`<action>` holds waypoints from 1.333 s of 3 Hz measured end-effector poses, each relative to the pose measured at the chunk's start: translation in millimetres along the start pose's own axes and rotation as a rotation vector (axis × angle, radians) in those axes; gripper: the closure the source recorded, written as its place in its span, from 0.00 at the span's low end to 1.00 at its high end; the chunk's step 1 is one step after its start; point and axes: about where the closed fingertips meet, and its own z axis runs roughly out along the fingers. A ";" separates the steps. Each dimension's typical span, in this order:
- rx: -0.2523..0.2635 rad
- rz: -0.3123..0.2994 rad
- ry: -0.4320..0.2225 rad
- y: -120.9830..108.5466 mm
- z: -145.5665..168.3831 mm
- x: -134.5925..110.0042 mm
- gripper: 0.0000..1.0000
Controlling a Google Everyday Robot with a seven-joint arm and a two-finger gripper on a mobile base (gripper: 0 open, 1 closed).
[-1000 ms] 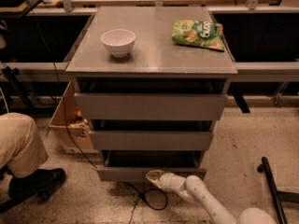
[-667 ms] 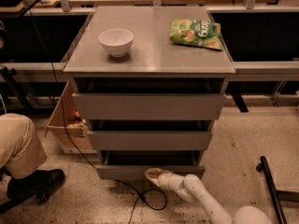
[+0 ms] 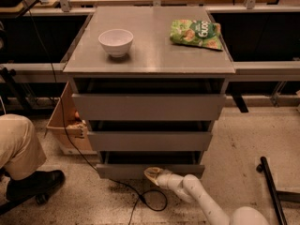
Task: Close bottom drawer
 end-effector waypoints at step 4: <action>0.107 0.057 -0.109 -28.5 46.7 -16.1 1.00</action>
Offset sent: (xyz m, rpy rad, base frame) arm 0.1137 0.0469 0.0079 0.1421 -0.1617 -0.3410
